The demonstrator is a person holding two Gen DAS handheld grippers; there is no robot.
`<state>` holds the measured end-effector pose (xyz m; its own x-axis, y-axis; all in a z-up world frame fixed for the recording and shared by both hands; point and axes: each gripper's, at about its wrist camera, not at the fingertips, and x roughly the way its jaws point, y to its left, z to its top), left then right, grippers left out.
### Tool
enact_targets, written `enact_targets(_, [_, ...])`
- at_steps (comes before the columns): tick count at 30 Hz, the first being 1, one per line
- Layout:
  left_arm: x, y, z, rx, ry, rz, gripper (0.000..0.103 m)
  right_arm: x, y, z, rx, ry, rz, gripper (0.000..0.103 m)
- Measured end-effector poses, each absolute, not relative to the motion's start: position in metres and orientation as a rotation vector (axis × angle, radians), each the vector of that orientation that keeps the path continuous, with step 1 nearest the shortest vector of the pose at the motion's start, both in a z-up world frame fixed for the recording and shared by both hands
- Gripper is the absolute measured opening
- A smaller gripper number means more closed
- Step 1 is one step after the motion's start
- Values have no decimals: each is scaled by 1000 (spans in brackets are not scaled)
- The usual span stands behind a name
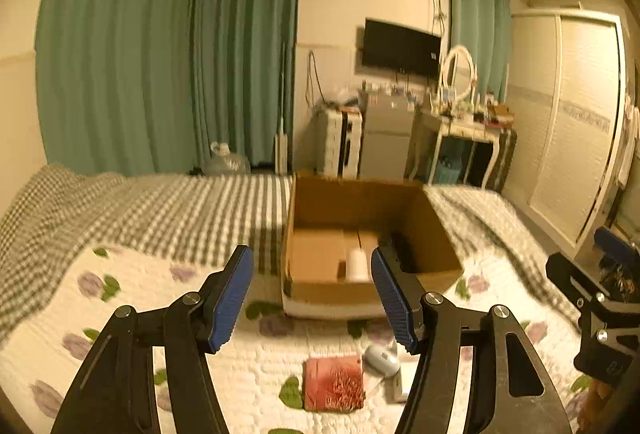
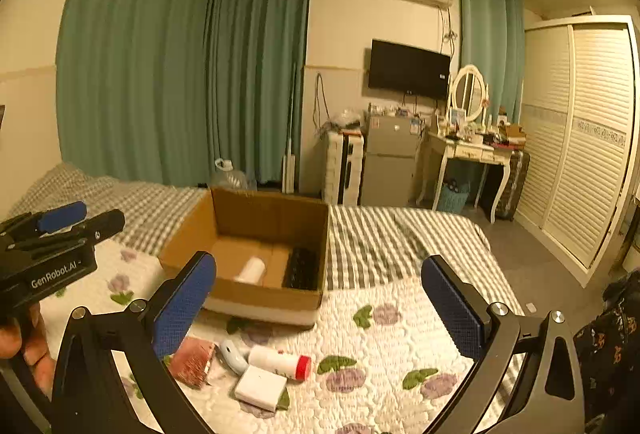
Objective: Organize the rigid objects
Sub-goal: 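Withdraw both tools from the box toward the remaining items, then grasp the pink rose card case with the left tool while the right tool grasps the white square charger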
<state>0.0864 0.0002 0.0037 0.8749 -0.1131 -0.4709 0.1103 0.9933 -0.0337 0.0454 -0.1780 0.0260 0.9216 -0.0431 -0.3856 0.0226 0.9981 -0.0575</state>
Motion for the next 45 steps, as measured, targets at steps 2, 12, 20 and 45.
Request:
enact_targets(2, [93, -5, -17, 39, 551, -97, 64, 52, -179, 13, -54, 425, -35, 103])
enact_targets(12, [110, -22, -93, 74, 732, -173, 64, 73, -173, -57, -81, 581, -18, 103])
enact_targets(20, [126, -37, -137, 112, 863, -205, 64, 85, -171, -100, -68, 695, 21, 103])
enact_targets(45, [156, 10, -184, 88, 1086, -99, 73, 133, -139, -188, -112, 962, 161, 98])
